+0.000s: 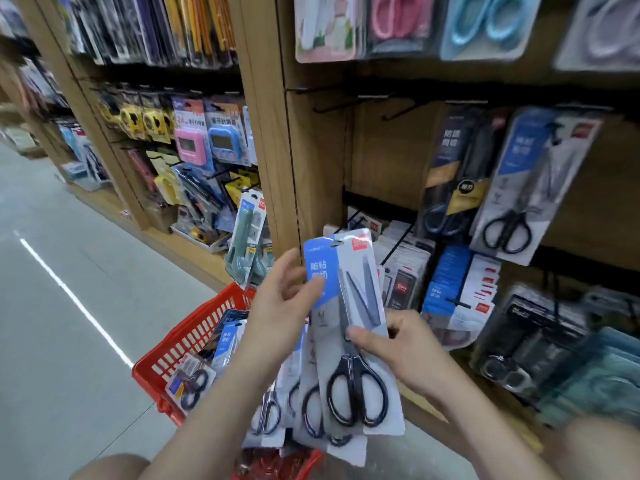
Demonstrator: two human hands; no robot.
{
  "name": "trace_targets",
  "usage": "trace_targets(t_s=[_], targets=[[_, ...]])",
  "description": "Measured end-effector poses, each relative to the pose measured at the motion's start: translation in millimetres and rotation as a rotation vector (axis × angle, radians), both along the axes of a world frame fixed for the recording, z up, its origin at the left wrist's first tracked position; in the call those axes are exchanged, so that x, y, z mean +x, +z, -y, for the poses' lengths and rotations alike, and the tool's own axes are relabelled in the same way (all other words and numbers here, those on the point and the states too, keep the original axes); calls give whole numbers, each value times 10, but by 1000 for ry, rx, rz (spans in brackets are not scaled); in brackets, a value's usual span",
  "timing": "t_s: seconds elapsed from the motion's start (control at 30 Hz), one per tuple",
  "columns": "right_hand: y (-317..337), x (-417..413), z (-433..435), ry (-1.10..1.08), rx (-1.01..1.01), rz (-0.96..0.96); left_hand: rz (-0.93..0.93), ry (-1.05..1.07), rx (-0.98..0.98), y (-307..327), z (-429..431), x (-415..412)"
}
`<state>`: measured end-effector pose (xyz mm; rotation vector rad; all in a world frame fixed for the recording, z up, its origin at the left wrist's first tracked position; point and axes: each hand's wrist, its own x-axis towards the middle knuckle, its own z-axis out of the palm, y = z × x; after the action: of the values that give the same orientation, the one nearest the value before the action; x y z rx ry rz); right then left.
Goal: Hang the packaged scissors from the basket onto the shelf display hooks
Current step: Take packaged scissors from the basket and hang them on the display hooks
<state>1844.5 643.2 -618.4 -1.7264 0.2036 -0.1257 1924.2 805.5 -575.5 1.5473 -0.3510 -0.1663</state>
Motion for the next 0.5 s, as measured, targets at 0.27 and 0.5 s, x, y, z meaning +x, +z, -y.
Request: trace_targets(t_s=[0.27, 0.5], targets=[[388, -520, 423, -82, -285, 40, -86, -41, -263, 396, 645, -81], [435, -786, 922, -400, -335, 132, -70, -183, -310, 629, 1241, -198]])
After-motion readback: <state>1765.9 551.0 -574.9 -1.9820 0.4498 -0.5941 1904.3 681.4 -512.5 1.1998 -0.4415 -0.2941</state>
